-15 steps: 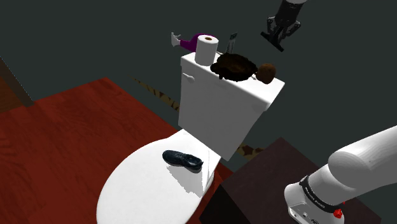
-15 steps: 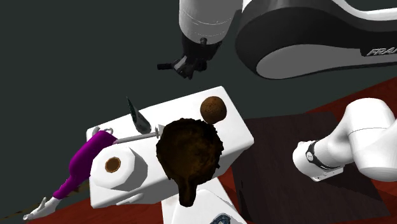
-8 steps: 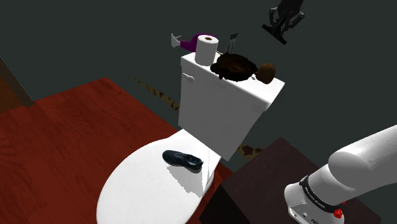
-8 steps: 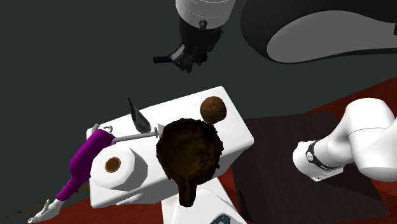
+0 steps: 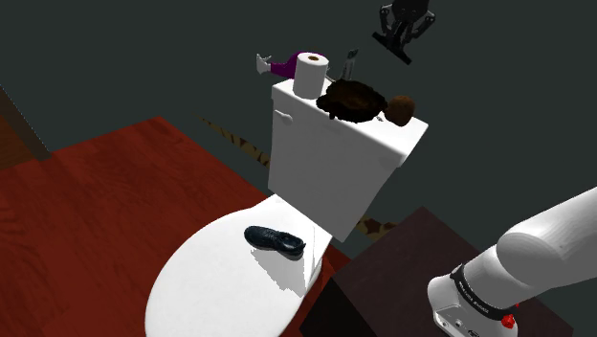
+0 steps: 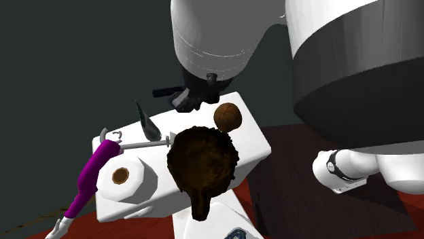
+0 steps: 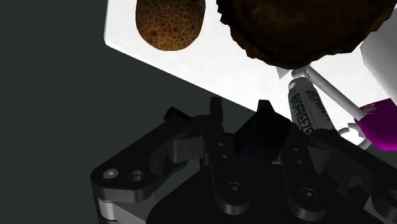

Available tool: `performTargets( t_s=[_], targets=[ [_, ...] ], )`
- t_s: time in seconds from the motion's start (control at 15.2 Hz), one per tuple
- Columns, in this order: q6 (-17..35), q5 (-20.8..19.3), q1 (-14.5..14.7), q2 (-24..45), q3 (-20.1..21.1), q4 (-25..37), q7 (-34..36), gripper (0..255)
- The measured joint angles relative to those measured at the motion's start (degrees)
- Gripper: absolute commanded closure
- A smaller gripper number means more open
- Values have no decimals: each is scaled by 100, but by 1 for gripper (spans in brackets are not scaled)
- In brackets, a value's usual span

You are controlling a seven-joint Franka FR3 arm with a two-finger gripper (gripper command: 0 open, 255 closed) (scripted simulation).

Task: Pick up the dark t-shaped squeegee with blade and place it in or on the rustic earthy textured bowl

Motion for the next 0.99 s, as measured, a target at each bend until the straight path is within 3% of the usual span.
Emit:
performTargets(
  t_s=[0.46,0.99],
  targets=[
    [-298,-130,400,334,542,392,908,255],
    [271,-116,409,232,544,-298,1070,255]
  ],
)
